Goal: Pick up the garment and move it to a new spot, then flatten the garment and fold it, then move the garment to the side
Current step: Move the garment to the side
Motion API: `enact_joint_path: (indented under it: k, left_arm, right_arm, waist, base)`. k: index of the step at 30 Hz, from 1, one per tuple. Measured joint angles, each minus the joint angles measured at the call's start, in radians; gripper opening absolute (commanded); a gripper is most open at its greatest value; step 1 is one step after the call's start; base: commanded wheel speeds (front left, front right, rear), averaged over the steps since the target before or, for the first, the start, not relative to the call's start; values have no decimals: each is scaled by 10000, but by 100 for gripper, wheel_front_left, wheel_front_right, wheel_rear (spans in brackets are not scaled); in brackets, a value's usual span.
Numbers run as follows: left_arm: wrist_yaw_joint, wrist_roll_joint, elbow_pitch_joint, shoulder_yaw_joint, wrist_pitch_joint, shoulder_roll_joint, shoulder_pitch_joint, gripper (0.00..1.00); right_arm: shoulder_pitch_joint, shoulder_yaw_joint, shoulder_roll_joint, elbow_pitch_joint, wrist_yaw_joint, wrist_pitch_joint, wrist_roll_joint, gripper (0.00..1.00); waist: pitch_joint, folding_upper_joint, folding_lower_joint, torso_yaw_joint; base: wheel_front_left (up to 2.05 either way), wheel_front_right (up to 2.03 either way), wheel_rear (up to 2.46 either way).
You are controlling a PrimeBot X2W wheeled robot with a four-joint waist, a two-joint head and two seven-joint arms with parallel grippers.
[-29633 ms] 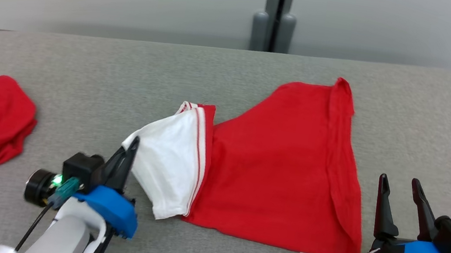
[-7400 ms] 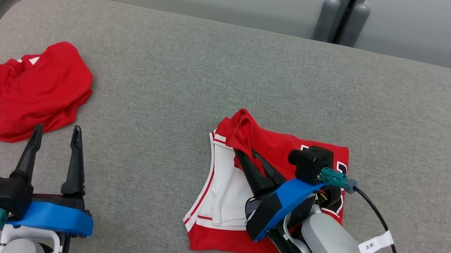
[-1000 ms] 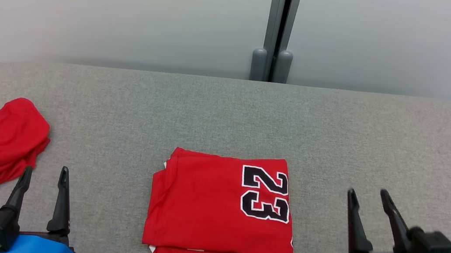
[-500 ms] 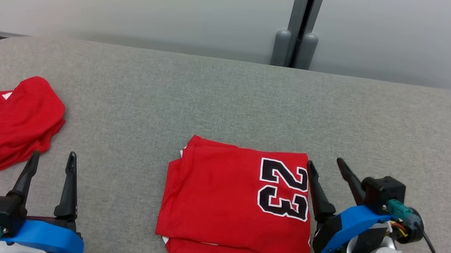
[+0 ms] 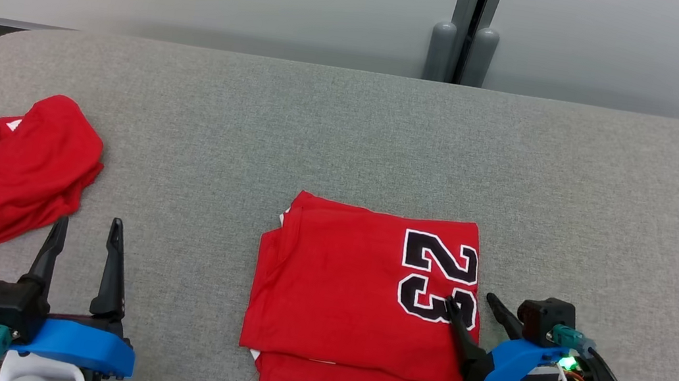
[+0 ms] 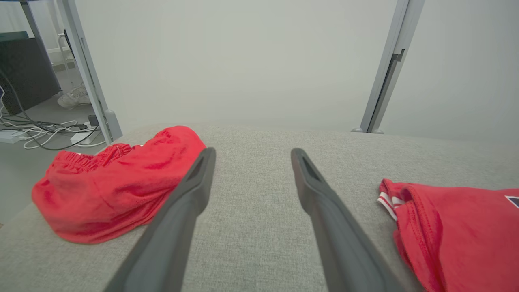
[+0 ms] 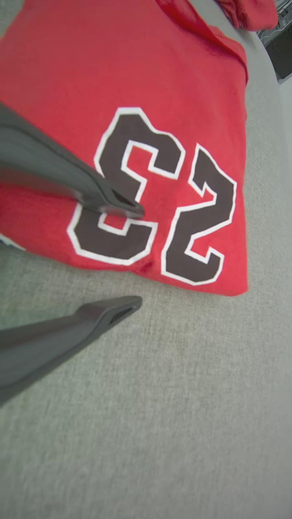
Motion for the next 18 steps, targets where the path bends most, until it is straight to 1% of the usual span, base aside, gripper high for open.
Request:
enact_joint_path:
  k: [11,12,13,15,18]
  left_arm:
    - [-196,209,171,75,0,-180,-249,100]
    - [-242,213,190,86,0,-199,-251,100]
    - [-253,222,196,96,0,-226,-252,100]
    - [-263,226,205,119,0,-290,-259,100]
    - [-276,255,198,199,0,-326,-262,100]
  right_arm:
    - [-793,922,2,1348,0,-520,811,100]
    - [-874,1030,2,1488,0,-518,872,45]
    - [-923,1112,-6,1559,-2,-543,961,0]
    - [-1021,1216,-4,1701,0,-782,1154,0]
    - [-1242,1135,10,1960,2,-1160,1057,0]
  waist:
    - [144,0,0,108]
    - [150,0,0,130]
    - [161,0,0,147]
    - [193,0,0,171]
    - [262,0,0,123]
  base:
    - [0,0,0]
    - [0,0,0]
    - [0,0,0]
    - [0,0,0]
    - [0,0,0]
